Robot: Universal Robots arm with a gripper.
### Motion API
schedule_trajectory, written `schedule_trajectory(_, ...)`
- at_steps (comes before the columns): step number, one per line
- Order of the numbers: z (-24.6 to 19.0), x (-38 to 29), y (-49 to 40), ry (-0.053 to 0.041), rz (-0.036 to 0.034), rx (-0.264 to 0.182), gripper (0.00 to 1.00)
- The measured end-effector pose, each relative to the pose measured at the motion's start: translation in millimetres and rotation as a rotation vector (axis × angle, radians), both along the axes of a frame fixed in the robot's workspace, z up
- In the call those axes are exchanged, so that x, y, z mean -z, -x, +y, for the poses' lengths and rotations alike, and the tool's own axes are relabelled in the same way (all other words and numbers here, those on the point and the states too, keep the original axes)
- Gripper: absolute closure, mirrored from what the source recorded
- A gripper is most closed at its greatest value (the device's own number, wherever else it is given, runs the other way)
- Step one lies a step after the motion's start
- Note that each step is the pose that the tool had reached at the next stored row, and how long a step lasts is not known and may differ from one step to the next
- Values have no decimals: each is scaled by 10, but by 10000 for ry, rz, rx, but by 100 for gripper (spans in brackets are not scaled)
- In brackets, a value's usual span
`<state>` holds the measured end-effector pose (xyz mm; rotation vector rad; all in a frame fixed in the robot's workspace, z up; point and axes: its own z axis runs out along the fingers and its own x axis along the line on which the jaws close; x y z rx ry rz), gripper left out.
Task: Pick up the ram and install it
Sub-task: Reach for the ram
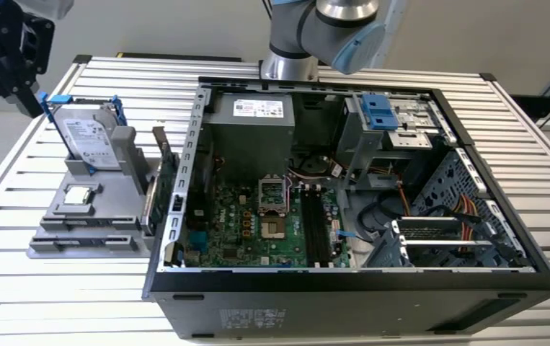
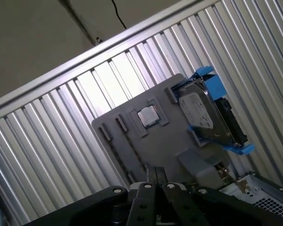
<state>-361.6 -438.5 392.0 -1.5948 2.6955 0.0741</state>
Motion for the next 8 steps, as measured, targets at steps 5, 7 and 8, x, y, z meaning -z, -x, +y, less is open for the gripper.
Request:
schedule_trajectory(5, 0, 0, 0, 0, -56, -453, 100)
schedule_trajectory(7, 0, 0, 0, 0, -64, -661, 100)
schedule_trajectory(8, -1, 0, 1, 0, -65, -779, 100)
